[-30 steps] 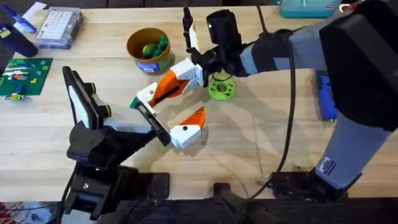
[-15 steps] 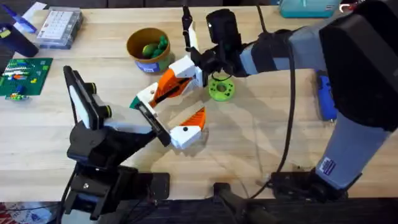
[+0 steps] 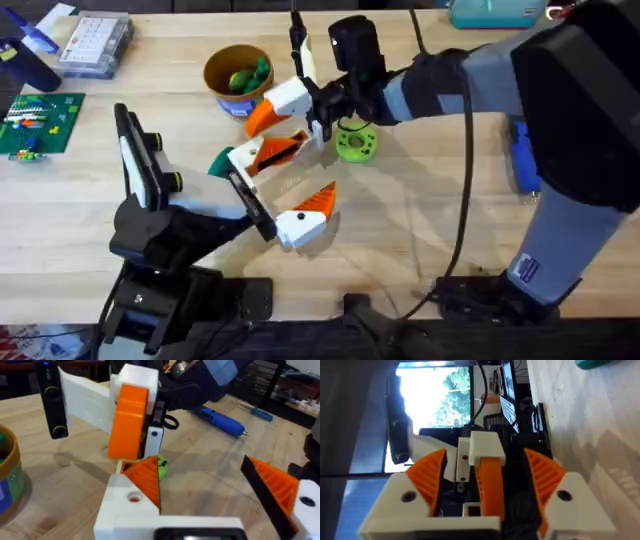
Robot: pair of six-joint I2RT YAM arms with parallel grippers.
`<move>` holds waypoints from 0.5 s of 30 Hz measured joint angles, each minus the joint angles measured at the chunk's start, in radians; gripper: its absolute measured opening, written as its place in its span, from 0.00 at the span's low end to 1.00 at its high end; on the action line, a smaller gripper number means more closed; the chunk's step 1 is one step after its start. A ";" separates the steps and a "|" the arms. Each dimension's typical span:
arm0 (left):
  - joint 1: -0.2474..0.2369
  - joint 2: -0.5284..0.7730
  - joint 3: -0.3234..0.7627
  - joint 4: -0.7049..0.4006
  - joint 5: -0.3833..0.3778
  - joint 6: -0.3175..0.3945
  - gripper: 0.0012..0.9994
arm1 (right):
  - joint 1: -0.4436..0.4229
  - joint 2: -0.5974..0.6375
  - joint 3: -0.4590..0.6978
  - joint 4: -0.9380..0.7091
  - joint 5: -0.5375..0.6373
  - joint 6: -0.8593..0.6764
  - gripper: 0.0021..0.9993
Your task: Pick up the gripper from the table and insert it into the empty holder that is missing its gripper. Then pick up a screw, insert it into the mounting hole, and use the screwdriver to tighten it. Finally, clean up the table by picking up the vegetable and placing it into the bucket.
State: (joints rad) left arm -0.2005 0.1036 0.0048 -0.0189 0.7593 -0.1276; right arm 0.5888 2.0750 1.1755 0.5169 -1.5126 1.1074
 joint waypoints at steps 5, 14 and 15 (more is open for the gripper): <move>0.000 0.000 0.000 0.000 0.005 0.000 0.99 | -0.003 0.000 0.000 0.000 0.004 -0.002 0.99; 0.000 0.000 0.000 0.000 0.007 0.000 0.99 | -0.109 0.000 0.000 0.000 0.061 -0.001 0.99; 0.000 0.000 0.000 0.000 0.007 0.000 0.99 | -0.123 0.000 0.000 0.000 0.064 -0.001 0.99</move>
